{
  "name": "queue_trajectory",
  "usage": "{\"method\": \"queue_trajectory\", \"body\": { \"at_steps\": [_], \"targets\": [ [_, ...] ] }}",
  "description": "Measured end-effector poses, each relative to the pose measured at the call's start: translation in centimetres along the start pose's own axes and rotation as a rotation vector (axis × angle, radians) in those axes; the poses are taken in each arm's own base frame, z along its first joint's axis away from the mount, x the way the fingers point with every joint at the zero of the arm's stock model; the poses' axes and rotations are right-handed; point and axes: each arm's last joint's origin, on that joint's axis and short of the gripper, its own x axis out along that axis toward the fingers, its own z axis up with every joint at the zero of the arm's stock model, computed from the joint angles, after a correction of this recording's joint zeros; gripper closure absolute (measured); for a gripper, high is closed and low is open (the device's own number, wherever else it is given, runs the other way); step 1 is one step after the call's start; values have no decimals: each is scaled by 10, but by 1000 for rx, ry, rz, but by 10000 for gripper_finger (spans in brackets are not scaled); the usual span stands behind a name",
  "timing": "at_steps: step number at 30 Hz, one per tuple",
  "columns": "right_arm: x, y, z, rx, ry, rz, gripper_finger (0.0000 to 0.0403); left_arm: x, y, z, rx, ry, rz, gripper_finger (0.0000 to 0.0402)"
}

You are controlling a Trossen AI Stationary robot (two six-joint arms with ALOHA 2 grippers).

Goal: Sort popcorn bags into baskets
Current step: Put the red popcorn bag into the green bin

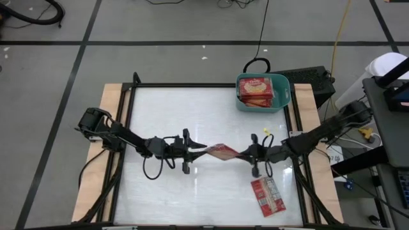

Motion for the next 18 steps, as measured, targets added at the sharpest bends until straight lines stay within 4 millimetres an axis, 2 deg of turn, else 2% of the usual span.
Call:
{"method": "queue_trajectory", "body": {
  "at_steps": [6,11,14,18],
  "targets": [
    [-30,-10,2,72,224,13,400,0,1,0,-33,-3,23,234],
    [-50,-15,10,103,447,-31,400,1,2,1,-69,-5,30,214],
    [-56,-16,14,109,546,-64,401,11,1,3,-55,42,43,210],
    [-53,-15,10,102,628,-82,401,35,-4,4,-13,195,67,199]
  ]
}}
